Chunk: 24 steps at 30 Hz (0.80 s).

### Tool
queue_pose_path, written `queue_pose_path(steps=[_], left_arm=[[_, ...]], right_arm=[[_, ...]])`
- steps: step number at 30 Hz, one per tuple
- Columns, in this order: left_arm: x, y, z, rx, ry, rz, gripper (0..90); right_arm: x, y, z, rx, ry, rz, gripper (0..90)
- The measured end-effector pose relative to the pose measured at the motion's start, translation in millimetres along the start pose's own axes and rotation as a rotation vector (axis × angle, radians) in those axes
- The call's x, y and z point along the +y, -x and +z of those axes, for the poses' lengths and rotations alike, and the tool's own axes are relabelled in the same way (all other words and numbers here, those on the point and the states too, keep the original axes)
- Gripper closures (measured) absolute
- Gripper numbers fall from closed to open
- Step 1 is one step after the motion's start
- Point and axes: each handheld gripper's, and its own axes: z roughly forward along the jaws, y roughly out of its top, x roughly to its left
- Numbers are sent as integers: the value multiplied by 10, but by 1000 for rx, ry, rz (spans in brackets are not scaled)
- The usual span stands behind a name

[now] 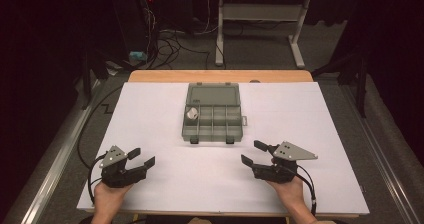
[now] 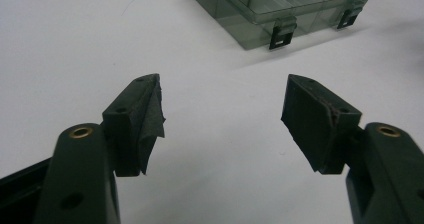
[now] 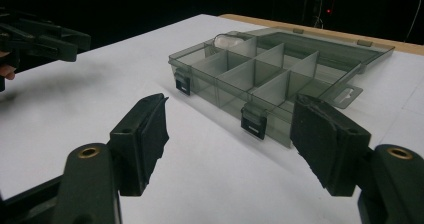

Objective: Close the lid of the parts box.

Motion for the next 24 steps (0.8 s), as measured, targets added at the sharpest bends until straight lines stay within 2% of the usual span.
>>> queue_pose_path(steps=[11, 18, 24], left_arm=[[0, -2, -4, 3, 3, -1, 330], [-1, 0, -5, 1, 3, 0, 330], [0, -2, -4, 0, 4, -1, 330]], right_arm=[[37, -35, 149, 4, -20, -17, 317], [103, -7, 230, -10, -33, -3, 337], [123, 25, 325, -27, -56, -22, 339]])
